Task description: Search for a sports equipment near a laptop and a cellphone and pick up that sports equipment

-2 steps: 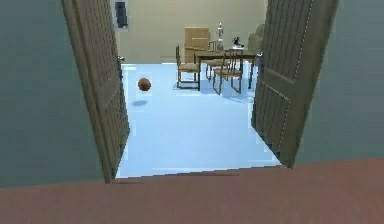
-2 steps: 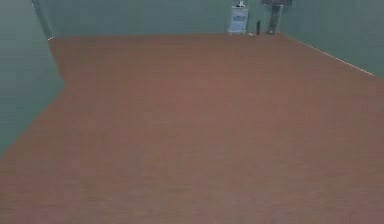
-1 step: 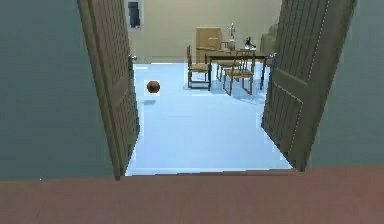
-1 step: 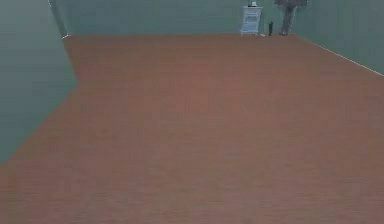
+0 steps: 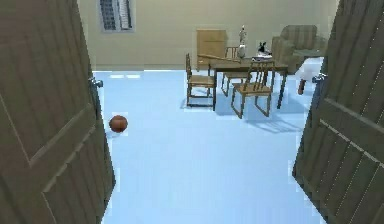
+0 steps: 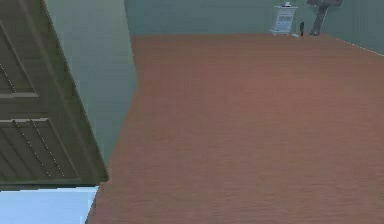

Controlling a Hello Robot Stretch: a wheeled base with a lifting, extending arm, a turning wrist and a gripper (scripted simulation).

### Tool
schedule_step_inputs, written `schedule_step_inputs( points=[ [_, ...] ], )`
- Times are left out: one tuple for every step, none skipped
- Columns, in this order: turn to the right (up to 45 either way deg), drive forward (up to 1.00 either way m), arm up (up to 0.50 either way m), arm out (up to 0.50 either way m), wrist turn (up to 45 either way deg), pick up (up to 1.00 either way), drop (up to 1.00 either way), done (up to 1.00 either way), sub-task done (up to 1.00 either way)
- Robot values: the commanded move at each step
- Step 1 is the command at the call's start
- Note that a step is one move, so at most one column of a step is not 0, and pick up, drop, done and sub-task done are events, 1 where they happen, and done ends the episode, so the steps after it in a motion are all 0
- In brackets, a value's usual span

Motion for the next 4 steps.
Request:
schedule_step_inputs(
  points=[
    [-9.0, 0.0, 0.0, 0.0, 0.0, 0.0, 0.0, 0.0, 0.0],
    [0.0, 0.25, 0.0, 0.0, 0.0, 0.0, 0.0, 0.0, 0.0],
    [3.0, 0.0, 0.0, 0.0, 0.0, 0.0, 0.0, 0.0, 0.0],
    [0.0, 1.0, 0.0, 0.0, 0.0, 0.0, 0.0, 0.0, 0.0]
  ],
)
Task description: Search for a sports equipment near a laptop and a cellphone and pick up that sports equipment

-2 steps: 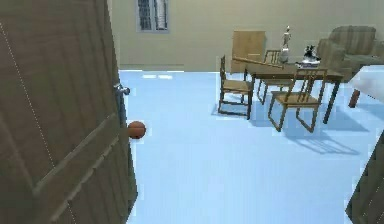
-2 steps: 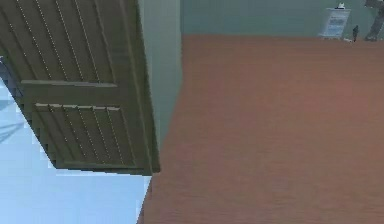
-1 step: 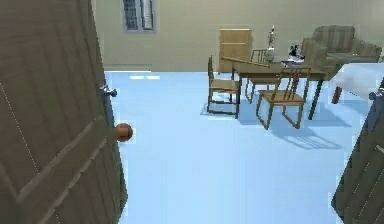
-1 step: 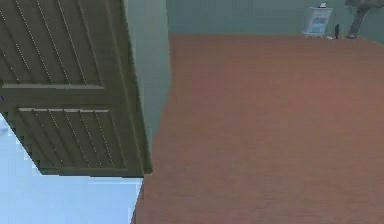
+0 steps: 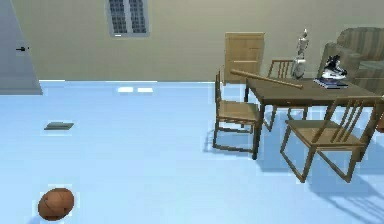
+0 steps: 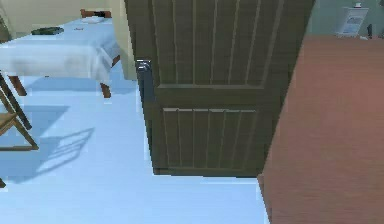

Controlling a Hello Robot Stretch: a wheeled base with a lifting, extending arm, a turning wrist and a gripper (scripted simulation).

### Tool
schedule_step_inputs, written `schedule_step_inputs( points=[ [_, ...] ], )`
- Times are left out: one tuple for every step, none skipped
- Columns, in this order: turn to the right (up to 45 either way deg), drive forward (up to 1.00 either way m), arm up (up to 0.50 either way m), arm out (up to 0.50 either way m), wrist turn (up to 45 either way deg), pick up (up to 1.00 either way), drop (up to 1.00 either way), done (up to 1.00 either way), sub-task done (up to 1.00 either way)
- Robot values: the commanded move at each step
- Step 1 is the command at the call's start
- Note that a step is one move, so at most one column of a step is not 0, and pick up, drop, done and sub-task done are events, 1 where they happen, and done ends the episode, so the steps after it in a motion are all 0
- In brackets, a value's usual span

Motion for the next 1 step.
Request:
schedule_step_inputs(
  points=[
    [3.0, 0.0, 0.0, 0.0, 0.0, 0.0, 0.0, 0.0, 0.0]
  ],
)
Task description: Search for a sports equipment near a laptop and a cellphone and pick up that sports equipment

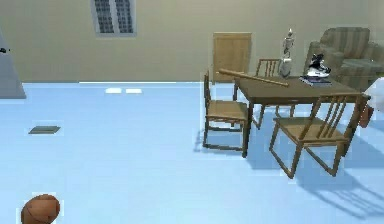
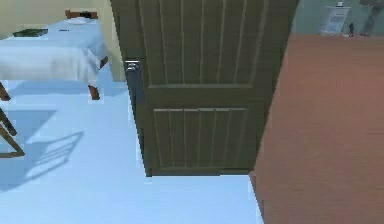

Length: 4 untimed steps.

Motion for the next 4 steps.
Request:
schedule_step_inputs(
  points=[
    [0.0, 0.5, 0.0, 0.0, 0.0, 0.0, 0.0, 0.0, 0.0],
    [-30.0, 0.0, 0.0, 0.0, 0.0, 0.0, 0.0, 0.0, 0.0],
    [0.0, 1.0, 0.0, 0.0, 0.0, 0.0, 0.0, 0.0, 0.0],
    [0.0, 1.0, 0.0, 0.0, 0.0, 0.0, 0.0, 0.0, 0.0]
  ],
)
